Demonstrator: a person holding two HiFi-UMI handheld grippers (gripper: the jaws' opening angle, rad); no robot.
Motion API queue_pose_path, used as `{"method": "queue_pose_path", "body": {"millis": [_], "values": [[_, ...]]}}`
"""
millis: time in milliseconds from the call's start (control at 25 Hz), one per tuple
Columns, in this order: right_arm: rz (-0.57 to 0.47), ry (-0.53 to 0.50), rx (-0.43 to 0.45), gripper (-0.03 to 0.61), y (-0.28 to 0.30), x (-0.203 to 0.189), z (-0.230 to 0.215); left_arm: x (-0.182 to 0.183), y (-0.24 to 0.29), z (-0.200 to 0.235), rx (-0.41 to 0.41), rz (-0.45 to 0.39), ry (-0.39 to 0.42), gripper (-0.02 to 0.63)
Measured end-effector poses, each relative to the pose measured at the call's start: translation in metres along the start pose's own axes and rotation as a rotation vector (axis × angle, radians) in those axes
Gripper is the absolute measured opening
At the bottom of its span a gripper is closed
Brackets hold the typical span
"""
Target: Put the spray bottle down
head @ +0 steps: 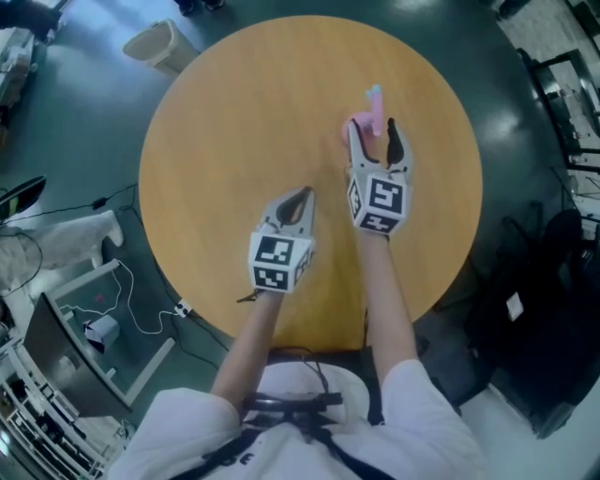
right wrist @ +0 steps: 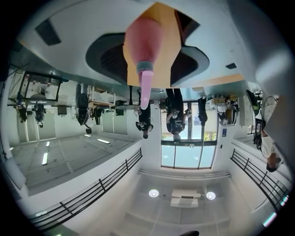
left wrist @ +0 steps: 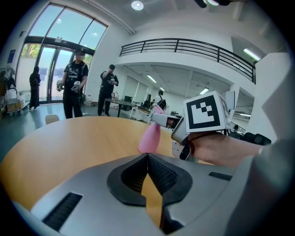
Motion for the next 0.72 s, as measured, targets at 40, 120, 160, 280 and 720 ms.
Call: {"method": "queue_pose_path", "body": {"millis": [40,120,160,280,720], "values": [[0.007,0.006,-0.004,0.295,-0.005,-0.001,0.0,0.0,-0.002,-0.001,-0.003,-0.003,-0.002,0.012],[0.021,0.021,-0.016,0.295,-0.019,-0.002,-0.001,-0.003,-0.009,-0.005,-0.009,-0.002,-0.004,0.012],[0.028,0.027,-0.023,0.295,-0.026,-0.003,-0.001,-0.003,-0.013,-0.007,-0.013,-0.007,-0.006,0.012],[0.051,0.04,-0.035,0.293,-0.05,-0.005,0.003,0.001,-0.026,-0.013,-0.023,-0.045,-0.01,0.012],[0.022,0.062,-0.054,0.209,-0.152,0.014,0.04,0.002,-0.093,-0.025,-0.026,-0.15,0.008,0.012]]}}
Point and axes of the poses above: the fingertips, and each gripper's own axes: y forward along the fingers, z to its left, x out of its top, the point moved 9 cm from there along -y, backward along the fingers, and after that the axes turned 4 degrees about -y, right-handed, at the moved point
